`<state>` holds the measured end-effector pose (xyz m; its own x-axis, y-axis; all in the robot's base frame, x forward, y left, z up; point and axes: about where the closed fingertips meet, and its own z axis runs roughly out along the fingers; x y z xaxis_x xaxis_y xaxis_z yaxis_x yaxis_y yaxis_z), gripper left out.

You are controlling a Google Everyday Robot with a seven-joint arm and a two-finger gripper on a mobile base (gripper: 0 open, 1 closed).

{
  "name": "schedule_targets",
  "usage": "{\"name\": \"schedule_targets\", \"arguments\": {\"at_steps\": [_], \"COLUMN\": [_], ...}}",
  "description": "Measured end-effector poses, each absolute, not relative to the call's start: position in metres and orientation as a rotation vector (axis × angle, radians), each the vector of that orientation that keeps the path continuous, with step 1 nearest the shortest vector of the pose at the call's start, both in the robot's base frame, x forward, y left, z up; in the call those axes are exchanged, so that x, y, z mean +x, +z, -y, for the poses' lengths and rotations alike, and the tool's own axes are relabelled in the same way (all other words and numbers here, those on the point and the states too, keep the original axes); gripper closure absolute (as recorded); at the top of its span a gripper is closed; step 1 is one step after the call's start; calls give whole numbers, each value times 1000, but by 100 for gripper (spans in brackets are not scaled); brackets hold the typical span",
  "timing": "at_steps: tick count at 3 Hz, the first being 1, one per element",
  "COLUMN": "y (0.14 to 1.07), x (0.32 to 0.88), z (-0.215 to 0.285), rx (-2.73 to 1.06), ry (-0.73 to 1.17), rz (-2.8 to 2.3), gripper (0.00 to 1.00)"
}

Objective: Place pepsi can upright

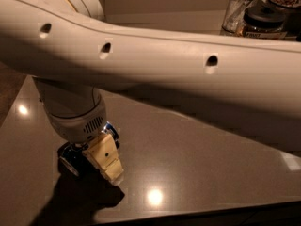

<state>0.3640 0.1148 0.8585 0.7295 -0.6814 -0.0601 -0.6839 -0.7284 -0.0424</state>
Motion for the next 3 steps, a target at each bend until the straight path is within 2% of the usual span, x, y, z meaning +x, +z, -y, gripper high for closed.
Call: {"name": "schedule_targets", "arguments": {"at_steps": [3], "y": [855], "x": [376], "z": [-119], "rx": [-2837], "ry": [135], "rz": [-1287], "gripper": [72]}}
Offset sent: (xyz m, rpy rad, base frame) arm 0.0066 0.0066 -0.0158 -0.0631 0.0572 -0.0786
